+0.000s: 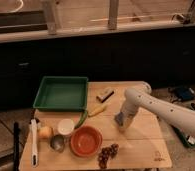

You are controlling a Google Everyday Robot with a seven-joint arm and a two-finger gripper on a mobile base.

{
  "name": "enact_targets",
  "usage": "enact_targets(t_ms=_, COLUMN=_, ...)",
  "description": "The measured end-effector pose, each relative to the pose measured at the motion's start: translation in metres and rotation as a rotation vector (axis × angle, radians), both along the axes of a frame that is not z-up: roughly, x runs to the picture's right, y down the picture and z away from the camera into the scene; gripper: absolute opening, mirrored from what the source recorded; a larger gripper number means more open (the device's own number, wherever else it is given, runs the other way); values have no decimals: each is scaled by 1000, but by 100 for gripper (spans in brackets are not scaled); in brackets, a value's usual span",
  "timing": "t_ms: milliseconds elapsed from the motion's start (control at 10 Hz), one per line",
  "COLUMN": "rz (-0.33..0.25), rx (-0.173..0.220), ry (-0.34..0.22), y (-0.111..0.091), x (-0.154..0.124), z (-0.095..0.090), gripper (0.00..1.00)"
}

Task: Wipe tray with sponge

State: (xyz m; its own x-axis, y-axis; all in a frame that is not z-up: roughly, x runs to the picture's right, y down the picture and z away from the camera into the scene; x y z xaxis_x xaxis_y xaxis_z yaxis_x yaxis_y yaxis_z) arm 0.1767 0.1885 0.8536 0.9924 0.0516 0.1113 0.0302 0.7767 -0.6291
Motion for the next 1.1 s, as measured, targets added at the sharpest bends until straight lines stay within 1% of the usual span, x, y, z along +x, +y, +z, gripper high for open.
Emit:
enact_targets(t_ms=300, rz=0, rx=7, ry=7, y=-2, x=-1, z=0, gripper=47)
enact_targets(t_ms=500, rz=-1, rx=12, ry=9, y=-4, x=-3, z=0, gripper=45)
enact_targets(t_ms=700, rz=0, rx=24, ry=12, y=-9, x=0, z=-4, gripper=31)
enact_targets(t_ms=800, rz=-8, rx=28, ry=22, y=-14, x=2, z=-8, gripper=20)
enact_targets(t_ms=900, rz=-15, rx=36, ry=26, y=-23, x=-2, z=-11, gripper=12)
enact_targets(t_ms=1000, rz=-24, rx=48, ry=28, y=-35, x=-8, z=-15, gripper=5)
enact_targets(t_ms=1100, rz=-31, rx=53, ry=35, y=-42, x=-10, z=-19, gripper=4)
